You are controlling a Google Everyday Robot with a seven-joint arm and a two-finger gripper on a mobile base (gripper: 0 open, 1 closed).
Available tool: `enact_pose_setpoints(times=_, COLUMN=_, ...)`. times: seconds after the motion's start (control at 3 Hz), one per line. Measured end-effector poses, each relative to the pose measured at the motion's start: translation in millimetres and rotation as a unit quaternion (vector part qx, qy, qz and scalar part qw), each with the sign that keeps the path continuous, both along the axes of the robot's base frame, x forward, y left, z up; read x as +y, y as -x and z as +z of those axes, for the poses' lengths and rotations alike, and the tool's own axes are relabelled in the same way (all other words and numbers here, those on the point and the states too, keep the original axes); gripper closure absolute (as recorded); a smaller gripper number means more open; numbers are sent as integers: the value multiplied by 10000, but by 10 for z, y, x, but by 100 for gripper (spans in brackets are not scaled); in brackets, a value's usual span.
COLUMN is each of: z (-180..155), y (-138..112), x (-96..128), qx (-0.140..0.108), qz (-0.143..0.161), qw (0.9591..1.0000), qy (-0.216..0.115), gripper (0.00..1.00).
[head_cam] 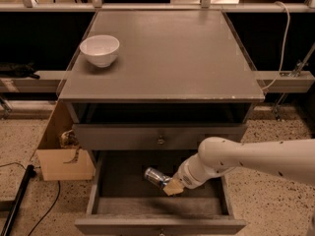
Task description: Place redbull can into middle drawer
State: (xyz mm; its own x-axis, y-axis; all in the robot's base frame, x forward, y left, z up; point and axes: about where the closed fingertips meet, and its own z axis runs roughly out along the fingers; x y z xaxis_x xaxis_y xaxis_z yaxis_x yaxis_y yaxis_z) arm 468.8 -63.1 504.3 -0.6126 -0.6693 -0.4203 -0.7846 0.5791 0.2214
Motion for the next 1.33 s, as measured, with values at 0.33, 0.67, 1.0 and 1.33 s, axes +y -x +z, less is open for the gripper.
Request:
enact_pose_setpoints(times=0.33, z=-133, y=-63, x=-10, qx=-102, qz=15, qw=9998, qy=173, gripper=100)
enact_pose_setpoints(times=0.67, z=-275, y=-139, x=-29, qx=-141, qz=15, qw=9994, qy=308, gripper=100)
enact_pose_setpoints(times=1.0, z=-579, y=-398, x=-71, qx=-104, qz=-3, qw=9981, qy=613, gripper=100)
enact_pose_setpoints(times=1.33, z=-591, y=-411, x=-73, qx=-101, qz=5, qw=9981, qy=600, gripper=100)
